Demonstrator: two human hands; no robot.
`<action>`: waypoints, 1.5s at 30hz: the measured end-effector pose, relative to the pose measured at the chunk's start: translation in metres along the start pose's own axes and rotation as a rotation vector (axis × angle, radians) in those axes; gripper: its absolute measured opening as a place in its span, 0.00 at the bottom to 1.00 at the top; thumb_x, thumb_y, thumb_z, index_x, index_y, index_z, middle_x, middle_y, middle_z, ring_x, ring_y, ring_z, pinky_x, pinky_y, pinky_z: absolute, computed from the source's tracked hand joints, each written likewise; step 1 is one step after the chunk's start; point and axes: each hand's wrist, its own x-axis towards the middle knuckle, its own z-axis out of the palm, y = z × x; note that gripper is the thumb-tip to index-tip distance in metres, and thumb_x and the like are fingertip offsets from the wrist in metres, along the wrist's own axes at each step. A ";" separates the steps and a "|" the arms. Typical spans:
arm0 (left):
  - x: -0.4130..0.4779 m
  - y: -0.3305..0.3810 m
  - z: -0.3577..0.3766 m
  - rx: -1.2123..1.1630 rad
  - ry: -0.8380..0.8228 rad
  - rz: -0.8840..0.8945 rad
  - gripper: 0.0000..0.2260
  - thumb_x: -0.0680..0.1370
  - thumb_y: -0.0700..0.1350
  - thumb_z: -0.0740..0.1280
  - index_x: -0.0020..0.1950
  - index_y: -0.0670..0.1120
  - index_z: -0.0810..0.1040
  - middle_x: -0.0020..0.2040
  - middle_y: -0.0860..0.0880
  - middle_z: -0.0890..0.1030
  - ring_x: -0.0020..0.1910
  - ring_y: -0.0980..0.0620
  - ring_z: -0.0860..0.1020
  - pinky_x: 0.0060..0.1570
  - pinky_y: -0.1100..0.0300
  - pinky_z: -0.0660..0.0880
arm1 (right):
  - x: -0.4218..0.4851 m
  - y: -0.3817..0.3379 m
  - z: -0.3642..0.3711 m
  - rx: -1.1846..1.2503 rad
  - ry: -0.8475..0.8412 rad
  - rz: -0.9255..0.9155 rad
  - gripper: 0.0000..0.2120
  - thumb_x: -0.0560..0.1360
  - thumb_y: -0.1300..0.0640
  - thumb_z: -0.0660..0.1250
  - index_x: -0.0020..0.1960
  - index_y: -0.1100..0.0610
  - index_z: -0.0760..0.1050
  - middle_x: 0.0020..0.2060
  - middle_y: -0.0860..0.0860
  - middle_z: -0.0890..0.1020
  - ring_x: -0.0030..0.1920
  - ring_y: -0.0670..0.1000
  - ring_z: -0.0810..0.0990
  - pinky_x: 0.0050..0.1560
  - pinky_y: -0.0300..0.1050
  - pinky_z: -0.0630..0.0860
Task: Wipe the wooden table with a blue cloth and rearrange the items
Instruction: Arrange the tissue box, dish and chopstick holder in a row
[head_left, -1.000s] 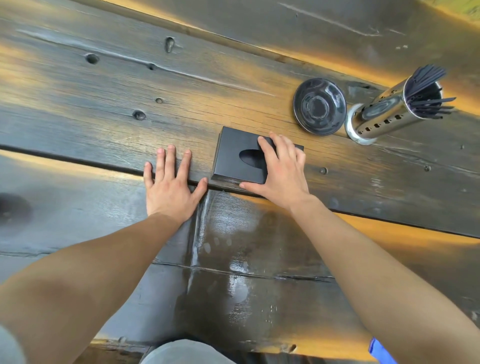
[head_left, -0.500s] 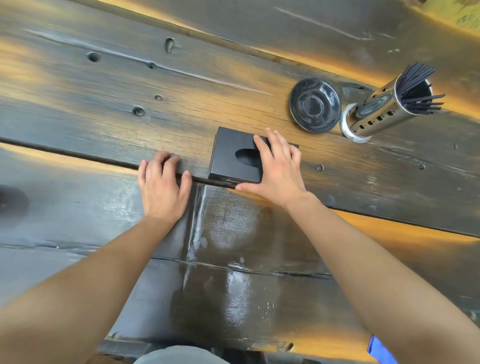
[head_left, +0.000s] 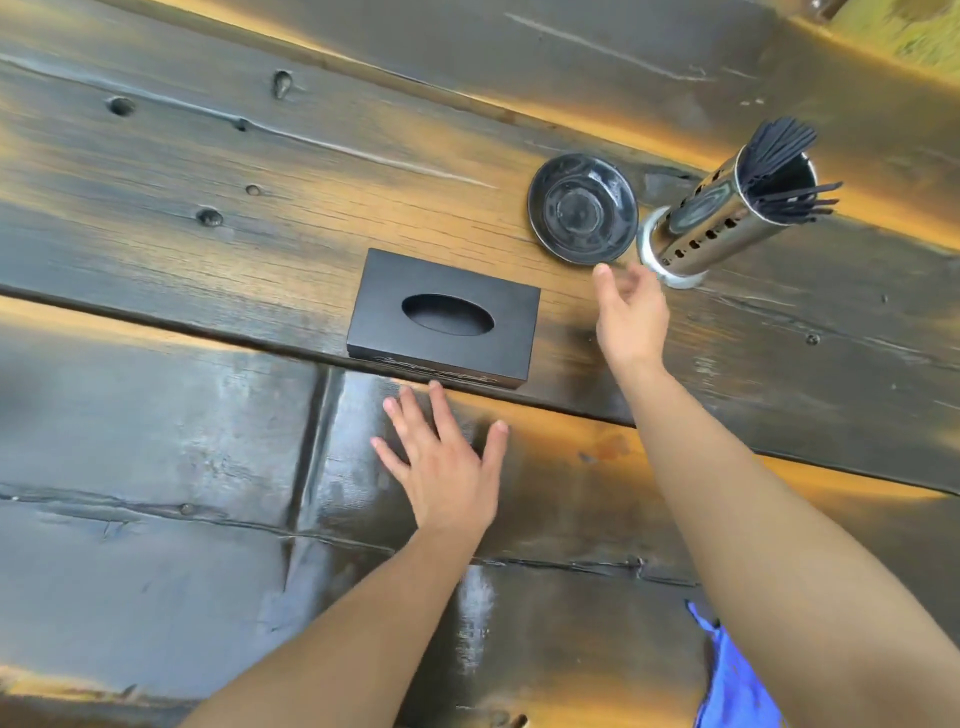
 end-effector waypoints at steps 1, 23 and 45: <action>0.001 0.003 0.006 0.066 0.007 -0.016 0.40 0.80 0.71 0.47 0.85 0.46 0.51 0.84 0.38 0.51 0.84 0.39 0.43 0.77 0.32 0.40 | 0.010 0.001 -0.001 0.075 -0.011 0.068 0.29 0.81 0.43 0.67 0.76 0.58 0.70 0.51 0.44 0.81 0.59 0.50 0.81 0.68 0.51 0.75; 0.004 0.010 0.033 0.328 0.180 -0.084 0.43 0.79 0.70 0.54 0.83 0.41 0.55 0.83 0.35 0.55 0.83 0.36 0.48 0.77 0.30 0.46 | 0.054 0.012 -0.003 0.607 -0.065 0.354 0.10 0.79 0.69 0.66 0.41 0.60 0.76 0.24 0.48 0.82 0.29 0.48 0.84 0.33 0.36 0.80; 0.003 0.016 0.031 0.351 0.174 -0.099 0.44 0.80 0.70 0.52 0.83 0.37 0.53 0.83 0.34 0.53 0.83 0.36 0.47 0.78 0.32 0.45 | -0.043 0.111 -0.038 0.437 -0.132 0.316 0.03 0.81 0.63 0.70 0.52 0.56 0.80 0.37 0.50 0.87 0.34 0.42 0.85 0.39 0.35 0.80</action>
